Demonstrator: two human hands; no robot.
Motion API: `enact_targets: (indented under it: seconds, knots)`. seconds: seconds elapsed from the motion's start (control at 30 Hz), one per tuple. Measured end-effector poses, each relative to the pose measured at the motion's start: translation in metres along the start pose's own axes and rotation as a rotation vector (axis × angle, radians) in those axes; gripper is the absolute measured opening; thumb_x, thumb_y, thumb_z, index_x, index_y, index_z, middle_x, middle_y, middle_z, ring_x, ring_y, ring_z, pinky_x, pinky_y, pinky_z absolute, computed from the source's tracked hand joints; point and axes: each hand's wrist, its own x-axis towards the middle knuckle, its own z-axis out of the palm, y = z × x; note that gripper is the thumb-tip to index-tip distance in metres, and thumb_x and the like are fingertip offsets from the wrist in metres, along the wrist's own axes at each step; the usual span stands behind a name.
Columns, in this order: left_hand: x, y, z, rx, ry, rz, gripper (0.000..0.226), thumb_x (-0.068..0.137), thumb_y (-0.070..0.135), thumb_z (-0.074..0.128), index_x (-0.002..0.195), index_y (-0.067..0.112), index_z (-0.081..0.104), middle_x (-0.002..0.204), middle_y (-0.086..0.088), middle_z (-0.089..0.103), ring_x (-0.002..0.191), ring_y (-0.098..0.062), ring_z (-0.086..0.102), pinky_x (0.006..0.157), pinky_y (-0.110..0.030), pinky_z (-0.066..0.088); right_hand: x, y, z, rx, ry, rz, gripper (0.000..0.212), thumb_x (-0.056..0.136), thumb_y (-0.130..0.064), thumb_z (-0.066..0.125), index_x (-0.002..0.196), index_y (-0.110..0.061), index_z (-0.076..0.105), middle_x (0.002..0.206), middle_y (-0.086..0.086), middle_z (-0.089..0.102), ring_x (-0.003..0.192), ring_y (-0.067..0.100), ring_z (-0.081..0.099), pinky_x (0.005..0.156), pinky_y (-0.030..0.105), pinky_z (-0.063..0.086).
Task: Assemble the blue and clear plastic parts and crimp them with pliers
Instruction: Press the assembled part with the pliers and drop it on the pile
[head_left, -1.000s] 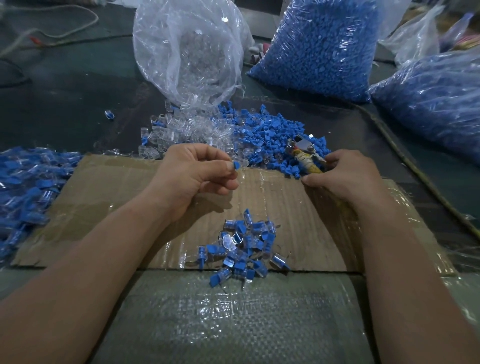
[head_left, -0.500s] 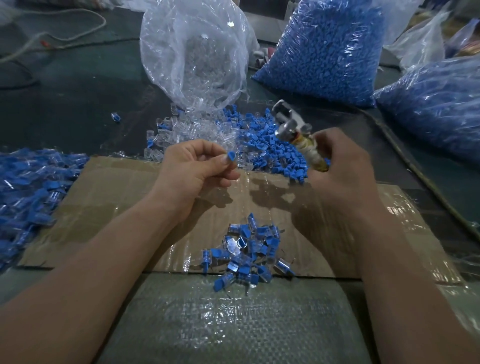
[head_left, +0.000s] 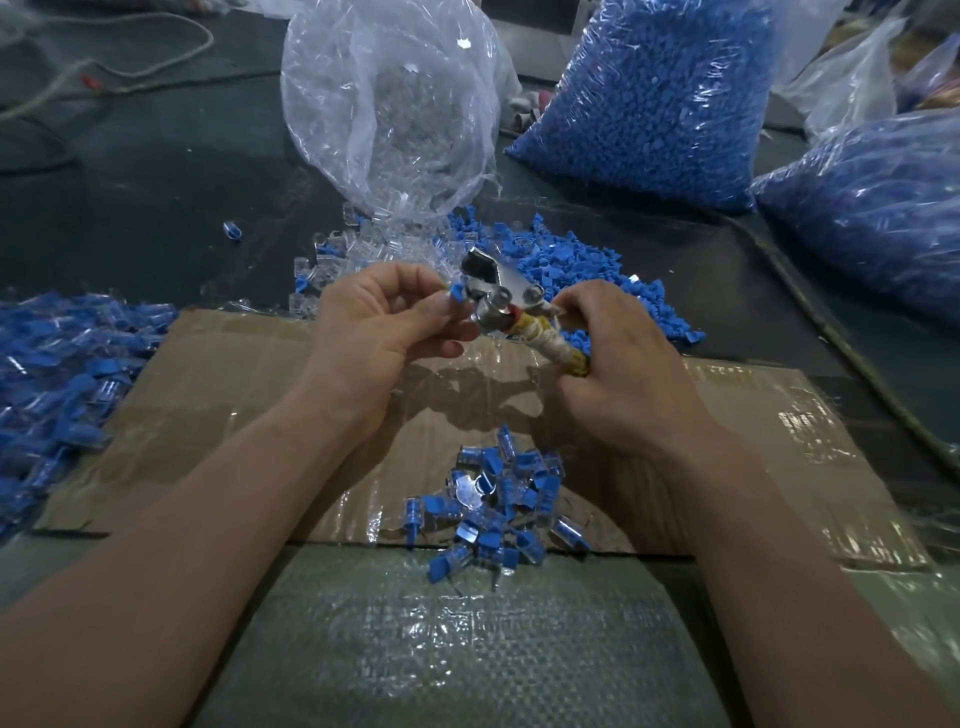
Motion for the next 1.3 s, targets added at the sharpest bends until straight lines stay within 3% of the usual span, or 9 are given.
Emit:
enact_targets:
  seconds: [0.2, 0.43, 0.7, 0.97, 1.13, 1.3]
  knots:
    - [-0.002, 0.001, 0.001, 0.012, 0.0, 0.013, 0.008, 0.073, 0.006, 0.061, 0.08, 0.004, 0.059, 0.07, -0.005, 0.07, 0.064, -0.015, 0.067, 0.055, -0.018, 0.053, 0.0, 0.001, 0.002, -0.002, -0.042, 0.013, 0.029, 0.078, -0.016, 0.062, 0.103, -0.019, 0.046, 0.098, -0.001, 0.048, 0.092, 0.016, 0.042, 0.076, 0.027, 0.033]
    - [-0.004, 0.004, 0.002, 0.024, -0.008, -0.006, 0.011, 0.068, 0.009, 0.061, 0.078, 0.005, 0.059, 0.071, -0.008, 0.069, 0.063, -0.016, 0.066, 0.055, -0.019, 0.053, 0.0, -0.002, 0.001, 0.003, -0.106, 0.002, 0.022, 0.078, -0.023, 0.056, 0.094, -0.025, 0.042, 0.081, -0.012, 0.037, 0.081, 0.011, 0.036, 0.064, 0.022, 0.028]
    - [-0.004, 0.003, 0.003, 0.193, 0.021, 0.057, 0.011, 0.081, -0.005, 0.058, 0.078, 0.005, 0.058, 0.07, -0.009, 0.066, 0.057, -0.013, 0.065, 0.055, -0.019, 0.054, 0.001, -0.004, 0.002, 0.045, -0.11, 0.03, 0.018, 0.077, -0.017, 0.063, 0.089, -0.022, 0.05, 0.079, -0.008, 0.05, 0.073, 0.009, 0.044, 0.061, 0.024, 0.035]
    - [-0.004, 0.004, 0.003, 0.206, 0.035, 0.066, 0.013, 0.081, -0.004, 0.058, 0.076, 0.008, 0.057, 0.06, 0.001, 0.067, 0.054, -0.011, 0.064, 0.053, -0.018, 0.053, 0.0, -0.005, 0.004, 0.019, -0.069, 0.03, 0.019, 0.074, -0.012, 0.063, 0.081, -0.022, 0.049, 0.07, -0.014, 0.046, 0.067, 0.003, 0.042, 0.057, 0.021, 0.034]
    - [-0.003, 0.004, 0.004, 0.196, 0.052, 0.046, 0.013, 0.081, -0.005, 0.059, 0.077, 0.007, 0.059, 0.063, -0.003, 0.066, 0.054, -0.012, 0.065, 0.051, -0.018, 0.052, 0.002, -0.002, 0.005, 0.001, -0.051, 0.02, 0.021, 0.078, -0.018, 0.063, 0.097, -0.02, 0.054, 0.086, -0.005, 0.052, 0.081, 0.012, 0.046, 0.071, 0.027, 0.039]
    - [-0.001, 0.005, 0.001, 0.145, 0.04, -0.081, 0.007, 0.073, 0.002, 0.064, 0.076, 0.008, 0.062, 0.061, -0.003, 0.068, 0.055, -0.013, 0.065, 0.047, -0.019, 0.052, 0.005, 0.011, 0.004, -0.003, 0.072, 0.066, 0.034, 0.076, -0.014, 0.065, 0.11, -0.014, 0.057, 0.095, -0.003, 0.051, 0.087, 0.013, 0.045, 0.073, 0.025, 0.032]
